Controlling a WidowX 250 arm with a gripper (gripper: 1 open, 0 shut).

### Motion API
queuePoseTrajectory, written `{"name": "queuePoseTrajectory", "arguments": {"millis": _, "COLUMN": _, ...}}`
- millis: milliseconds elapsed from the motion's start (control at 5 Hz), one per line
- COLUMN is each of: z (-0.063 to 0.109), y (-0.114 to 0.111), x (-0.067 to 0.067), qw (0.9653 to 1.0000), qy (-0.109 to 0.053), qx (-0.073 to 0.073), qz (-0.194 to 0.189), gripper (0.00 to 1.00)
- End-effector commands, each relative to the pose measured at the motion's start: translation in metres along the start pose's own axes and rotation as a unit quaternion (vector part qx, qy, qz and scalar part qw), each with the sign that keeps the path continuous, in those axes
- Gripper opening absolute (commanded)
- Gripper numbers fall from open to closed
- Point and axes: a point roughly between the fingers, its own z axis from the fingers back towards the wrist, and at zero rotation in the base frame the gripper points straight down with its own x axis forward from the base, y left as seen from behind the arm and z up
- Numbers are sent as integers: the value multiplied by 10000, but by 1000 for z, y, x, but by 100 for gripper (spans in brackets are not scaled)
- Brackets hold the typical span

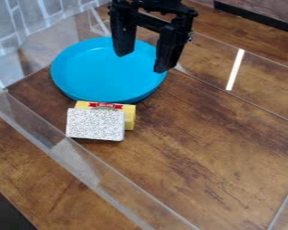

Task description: Put the yellow block in the blue tray

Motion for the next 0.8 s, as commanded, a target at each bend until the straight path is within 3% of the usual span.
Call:
{"name": "queuePoseTrajectory", "arguments": {"millis": 0, "z": -7, "y": 0, "x": -1, "qw": 9996, "qy": 83, "qx": 6, "qz": -271, "gripper": 100}}
{"name": "queuePoseTrajectory", "arguments": {"millis": 400, "z": -20, "y": -1, "x": -5, "qw": 9959, "qy": 215, "qx": 29, "qz": -879, "gripper": 100}}
{"name": "queuePoseTrajectory", "arguments": {"millis": 600, "z": -27, "y": 0, "x": -9, "qw": 9912, "qy": 263, "qx": 50, "qz": -1295, "gripper": 100}}
